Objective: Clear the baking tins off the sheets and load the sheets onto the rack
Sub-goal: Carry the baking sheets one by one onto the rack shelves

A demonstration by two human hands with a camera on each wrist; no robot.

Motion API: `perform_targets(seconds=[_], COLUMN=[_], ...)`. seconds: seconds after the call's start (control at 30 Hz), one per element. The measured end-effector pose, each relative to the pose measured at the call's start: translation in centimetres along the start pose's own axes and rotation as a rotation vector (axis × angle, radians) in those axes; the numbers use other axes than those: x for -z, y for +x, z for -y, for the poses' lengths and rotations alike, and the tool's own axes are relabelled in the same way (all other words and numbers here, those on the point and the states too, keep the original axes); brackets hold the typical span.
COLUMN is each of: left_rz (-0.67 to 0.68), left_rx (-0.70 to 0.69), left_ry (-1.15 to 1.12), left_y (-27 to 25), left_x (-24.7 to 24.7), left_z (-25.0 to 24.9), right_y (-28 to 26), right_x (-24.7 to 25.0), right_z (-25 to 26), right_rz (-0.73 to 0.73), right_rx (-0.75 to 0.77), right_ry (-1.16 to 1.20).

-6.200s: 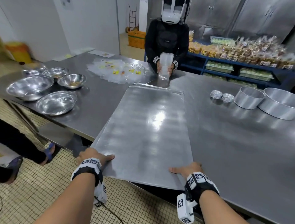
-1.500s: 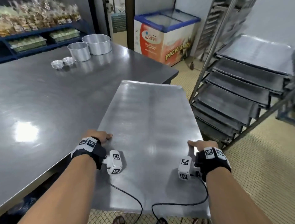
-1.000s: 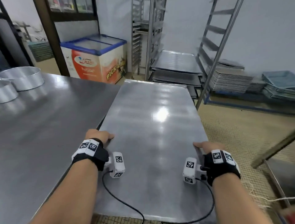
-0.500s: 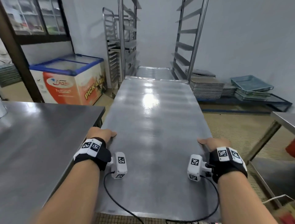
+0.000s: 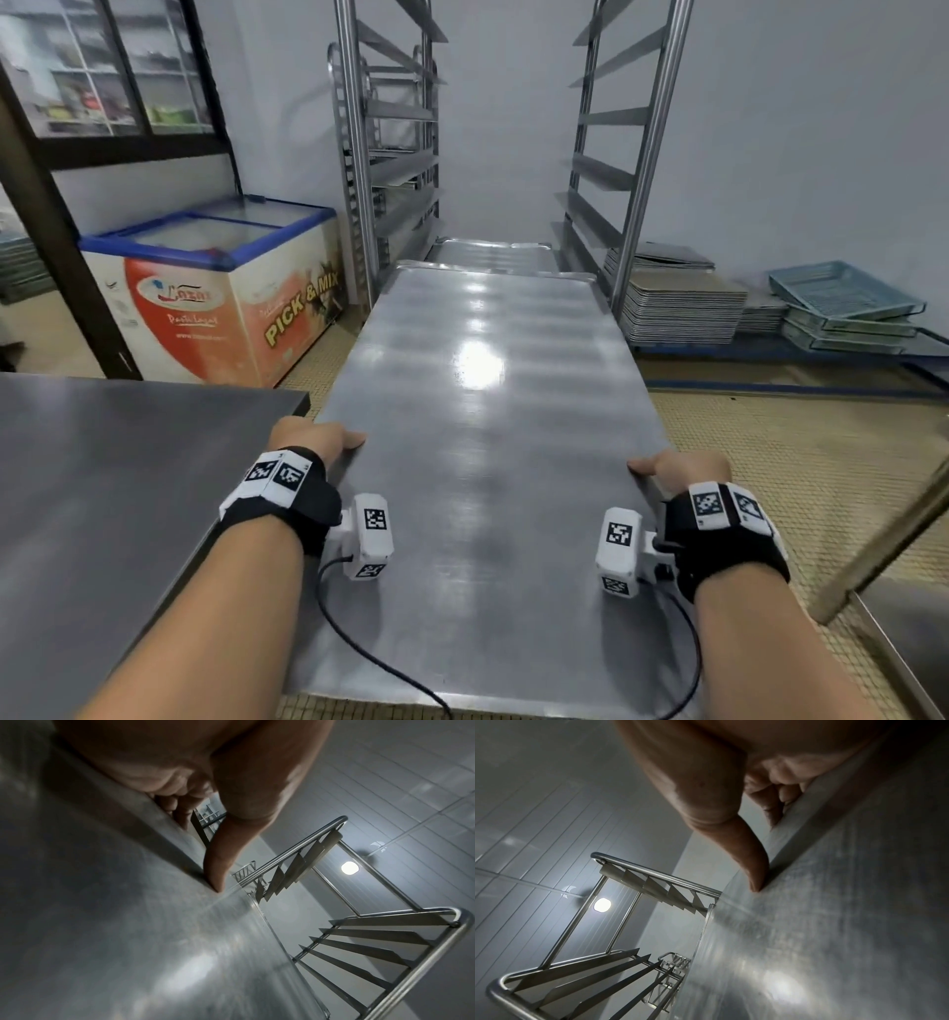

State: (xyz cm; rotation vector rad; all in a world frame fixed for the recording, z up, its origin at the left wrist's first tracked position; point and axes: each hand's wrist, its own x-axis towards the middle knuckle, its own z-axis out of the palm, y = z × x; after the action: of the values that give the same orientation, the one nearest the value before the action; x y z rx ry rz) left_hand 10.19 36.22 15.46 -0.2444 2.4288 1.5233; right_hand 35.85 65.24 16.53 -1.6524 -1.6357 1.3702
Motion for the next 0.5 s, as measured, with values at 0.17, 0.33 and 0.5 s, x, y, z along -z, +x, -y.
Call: perform_targets(seconds=[0.17,0.33,0.5], left_rz=[-0.015,-0.013,0.009], left_rx=[0.046,0.055,0.043], left_ry=[0.021,0.076,0.131], left_y=[2.6,5.6,9.2], left_x=[-2.8,-4.5,-6.2], left_z=[-1.0,-3.7,-6.5], right_y=[3.9,6.2,8.9], right_x=[-1.4,-3.0,-4.8], right_z=[1.9,4.5,7.7], right_rz=[0.036,0.034,0.018], right_rx=[0.072,0.016,-0.005], right_ry=[-0.166,-0.217,-0.245])
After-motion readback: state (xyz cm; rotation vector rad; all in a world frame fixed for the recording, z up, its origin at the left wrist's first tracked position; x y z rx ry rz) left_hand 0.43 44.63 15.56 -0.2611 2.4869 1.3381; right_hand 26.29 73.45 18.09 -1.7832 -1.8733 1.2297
